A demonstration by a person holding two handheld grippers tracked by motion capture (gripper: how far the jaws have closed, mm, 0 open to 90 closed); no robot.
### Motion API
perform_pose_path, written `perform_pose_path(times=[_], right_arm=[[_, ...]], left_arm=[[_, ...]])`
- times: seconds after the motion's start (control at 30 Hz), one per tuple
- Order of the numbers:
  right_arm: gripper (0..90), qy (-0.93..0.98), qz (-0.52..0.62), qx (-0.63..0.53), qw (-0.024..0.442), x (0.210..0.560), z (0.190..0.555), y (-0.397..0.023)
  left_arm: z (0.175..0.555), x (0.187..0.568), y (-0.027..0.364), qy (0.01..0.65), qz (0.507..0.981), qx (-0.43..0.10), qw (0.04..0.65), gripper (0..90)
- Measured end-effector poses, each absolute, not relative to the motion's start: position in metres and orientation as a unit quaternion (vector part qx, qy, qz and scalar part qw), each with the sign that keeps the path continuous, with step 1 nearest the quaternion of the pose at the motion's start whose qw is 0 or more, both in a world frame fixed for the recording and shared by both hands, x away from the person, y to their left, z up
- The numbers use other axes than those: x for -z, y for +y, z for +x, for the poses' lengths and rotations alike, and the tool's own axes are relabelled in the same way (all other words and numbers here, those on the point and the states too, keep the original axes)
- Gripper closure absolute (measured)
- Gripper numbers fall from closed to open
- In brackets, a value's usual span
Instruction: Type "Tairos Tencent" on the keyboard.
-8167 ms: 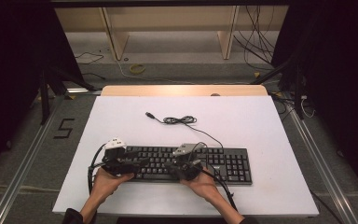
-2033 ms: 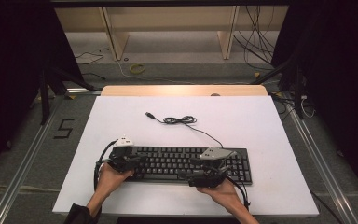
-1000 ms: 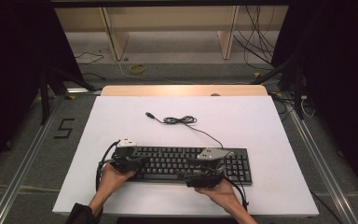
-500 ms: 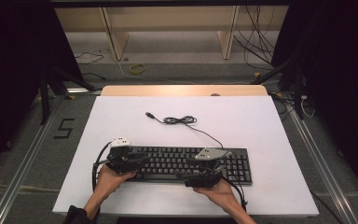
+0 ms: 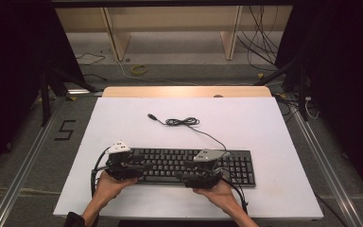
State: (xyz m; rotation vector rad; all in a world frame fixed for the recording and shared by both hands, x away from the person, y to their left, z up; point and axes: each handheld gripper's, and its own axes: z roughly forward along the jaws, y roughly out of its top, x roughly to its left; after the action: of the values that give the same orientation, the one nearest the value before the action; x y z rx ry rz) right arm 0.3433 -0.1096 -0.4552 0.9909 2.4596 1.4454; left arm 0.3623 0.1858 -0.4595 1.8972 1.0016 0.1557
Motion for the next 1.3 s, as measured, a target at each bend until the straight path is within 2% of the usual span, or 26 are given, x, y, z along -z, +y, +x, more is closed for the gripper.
perform_pose_path(times=[0.5, 0.83, 1.13, 1.3], right_arm=[[59.1, 0.819, 0.321, -0.472, 0.053, 0.457, 0.35, -0.097], [71.4, 0.827, 0.314, -0.464, 0.051, 0.46, 0.355, -0.092], [83.6, 0.83, 0.317, -0.456, 0.052, 0.464, 0.36, -0.085], [86.9, 0.833, 0.315, -0.452, 0.049, 0.466, 0.362, -0.08]], left_arm=[[0.355, 0.457, 0.188, 0.406, 0.77, -0.07, 0.486, 34.4], [0.35, 0.456, 0.189, 0.399, 0.77, -0.073, 0.492, 30.9], [0.345, 0.457, 0.19, 0.4, 0.765, -0.077, 0.498, 30.7], [0.344, 0.457, 0.191, 0.398, 0.766, -0.078, 0.498, 30.7]])
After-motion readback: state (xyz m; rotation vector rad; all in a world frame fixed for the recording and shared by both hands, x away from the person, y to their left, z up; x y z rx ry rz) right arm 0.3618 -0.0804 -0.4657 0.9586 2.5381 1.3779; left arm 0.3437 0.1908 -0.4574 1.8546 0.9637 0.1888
